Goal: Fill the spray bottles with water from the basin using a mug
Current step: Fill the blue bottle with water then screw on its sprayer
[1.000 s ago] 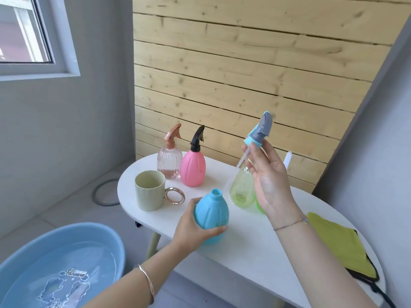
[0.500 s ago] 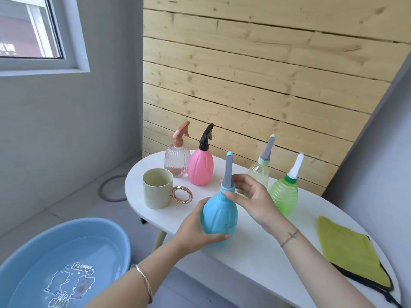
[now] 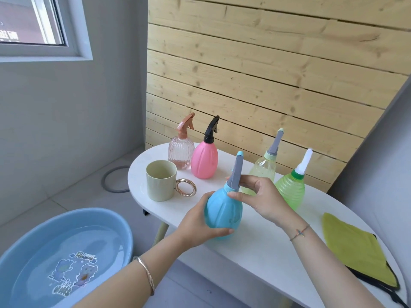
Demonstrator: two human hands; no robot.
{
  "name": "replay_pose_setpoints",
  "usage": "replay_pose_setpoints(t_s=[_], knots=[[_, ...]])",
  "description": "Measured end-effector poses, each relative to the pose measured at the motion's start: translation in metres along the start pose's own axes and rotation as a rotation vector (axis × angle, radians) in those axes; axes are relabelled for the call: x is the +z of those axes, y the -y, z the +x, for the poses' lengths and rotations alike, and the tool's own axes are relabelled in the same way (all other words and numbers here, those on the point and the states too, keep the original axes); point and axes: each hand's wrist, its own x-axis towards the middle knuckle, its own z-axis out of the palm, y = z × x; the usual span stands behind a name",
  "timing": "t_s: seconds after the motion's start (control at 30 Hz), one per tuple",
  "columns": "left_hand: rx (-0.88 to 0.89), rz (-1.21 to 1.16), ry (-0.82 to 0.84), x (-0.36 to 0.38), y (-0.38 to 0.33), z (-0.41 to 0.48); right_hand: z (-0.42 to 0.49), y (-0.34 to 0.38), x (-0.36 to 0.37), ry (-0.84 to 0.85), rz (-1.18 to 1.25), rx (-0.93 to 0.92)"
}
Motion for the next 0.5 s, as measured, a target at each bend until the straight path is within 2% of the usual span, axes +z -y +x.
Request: replay_pose_setpoints(t_s=[0.13,0.4,0.5], knots=[[0.003,0.009,-0.011,0.001,0.001,0.000,0.001,0.004,0.003,-0.021,-0.052,-0.034],[-0.007,0.012,-0.064,0.005,-0.003,0.000,-0.006,-0.009,0.038,-0.467,-0.126,-0.020],[-0.026,0.001,-0.052,0.005,-0.004,0.000,-0.010,-0.010,0.049,-0.564,-0.113,-0.046]])
